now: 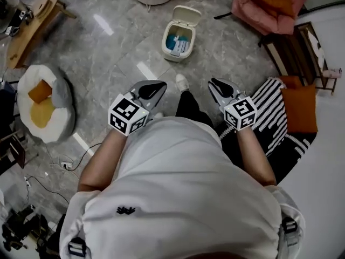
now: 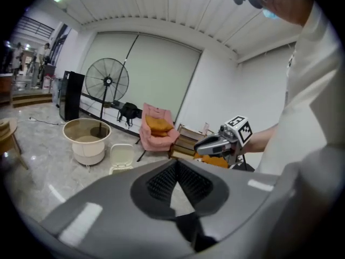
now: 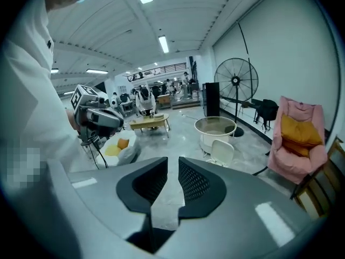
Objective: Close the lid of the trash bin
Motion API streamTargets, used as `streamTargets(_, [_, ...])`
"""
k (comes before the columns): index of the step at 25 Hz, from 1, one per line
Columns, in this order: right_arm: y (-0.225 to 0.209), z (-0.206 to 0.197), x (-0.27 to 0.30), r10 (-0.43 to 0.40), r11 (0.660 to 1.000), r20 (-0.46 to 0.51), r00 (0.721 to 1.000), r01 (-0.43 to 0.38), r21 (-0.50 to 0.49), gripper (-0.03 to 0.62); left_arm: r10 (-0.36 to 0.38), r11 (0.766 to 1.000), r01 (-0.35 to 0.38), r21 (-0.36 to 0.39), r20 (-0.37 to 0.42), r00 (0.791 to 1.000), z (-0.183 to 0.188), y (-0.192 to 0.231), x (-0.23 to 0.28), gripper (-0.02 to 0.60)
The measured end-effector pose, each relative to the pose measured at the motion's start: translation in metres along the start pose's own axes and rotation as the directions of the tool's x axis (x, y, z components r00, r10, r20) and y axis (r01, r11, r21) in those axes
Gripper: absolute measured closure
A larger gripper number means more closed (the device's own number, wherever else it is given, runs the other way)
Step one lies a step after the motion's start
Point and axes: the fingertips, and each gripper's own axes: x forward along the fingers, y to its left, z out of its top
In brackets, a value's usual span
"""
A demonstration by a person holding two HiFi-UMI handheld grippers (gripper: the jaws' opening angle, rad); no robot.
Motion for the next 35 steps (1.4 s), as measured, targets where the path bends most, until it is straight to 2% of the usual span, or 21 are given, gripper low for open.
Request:
streamTargets(3, [-0.052,0.01,0.031,0.057,0.998,-0.038,0.998,-0.059,-0.039,0.537,0.069,0.997,-0.069,-0.046,0.011,0.998,0.017,0.018,0.02,0.525])
streamTargets(8, [-0.14,0.023,0.083,0.135,0.987,-0.109,0.985,-0.144,-0.078,0.531,0.137,0.985,-0.136,-0.104,0.003,0.991,0.046,0.041,0.065,0.525])
streamTargets(15, [-0.231,0.028,0.166,0.2,0.966,-0.196,0.96,-0.227,-0.125,0.519,0.225,0.961,-0.224,-0.162,-0.014,0.974,0.067,0.066,0.105,0.525])
streamTargets(22, [-0.287,0.024,0.254,0.234,0.948,-0.276,0.932,-0.282,-0.149,0.503,0.303,0.924,-0.3,-0.235,-0.024,0.953,0.072,0.083,0.121,0.525])
streamTargets(35, [-0.341,0.007,0.372,0.209,0.93,-0.386,0.898,-0.304,-0.205,0.479,0.35,0.876,-0.345,-0.338,-0.047,0.935,0.059,0.085,0.126,0.525])
